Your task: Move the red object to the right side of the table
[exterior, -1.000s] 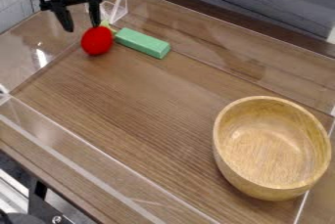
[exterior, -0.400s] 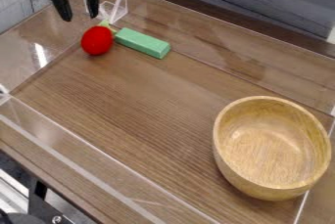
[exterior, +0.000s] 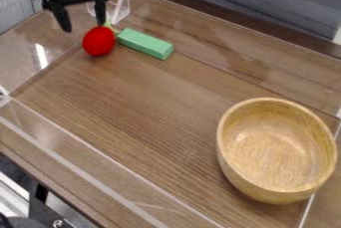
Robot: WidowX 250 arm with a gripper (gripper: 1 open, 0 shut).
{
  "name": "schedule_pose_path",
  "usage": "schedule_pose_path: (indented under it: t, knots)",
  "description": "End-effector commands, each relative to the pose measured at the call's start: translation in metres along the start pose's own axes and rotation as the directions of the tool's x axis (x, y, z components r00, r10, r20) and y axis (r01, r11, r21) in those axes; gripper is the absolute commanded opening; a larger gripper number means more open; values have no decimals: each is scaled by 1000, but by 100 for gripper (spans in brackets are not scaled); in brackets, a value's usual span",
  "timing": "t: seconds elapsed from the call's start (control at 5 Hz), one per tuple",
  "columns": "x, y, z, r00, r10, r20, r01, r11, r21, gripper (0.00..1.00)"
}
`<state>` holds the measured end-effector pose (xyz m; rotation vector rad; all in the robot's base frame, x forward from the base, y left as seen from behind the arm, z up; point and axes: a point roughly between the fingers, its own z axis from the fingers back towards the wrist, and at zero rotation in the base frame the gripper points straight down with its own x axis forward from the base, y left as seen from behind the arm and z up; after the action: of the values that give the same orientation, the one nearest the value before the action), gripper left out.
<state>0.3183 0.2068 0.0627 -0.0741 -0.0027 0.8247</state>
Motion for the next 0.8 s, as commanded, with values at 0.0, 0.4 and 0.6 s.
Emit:
schedule_pose_path:
  t: [0.0,0.4,0.6]
  knots:
    - [0,-5,15,998,48,52,-48,999,-2,100]
    - [-1,-9,25,995,88,52,-88,996,-5,0]
    - [-2,-12,37,996,80,42,-80,997,-4,100]
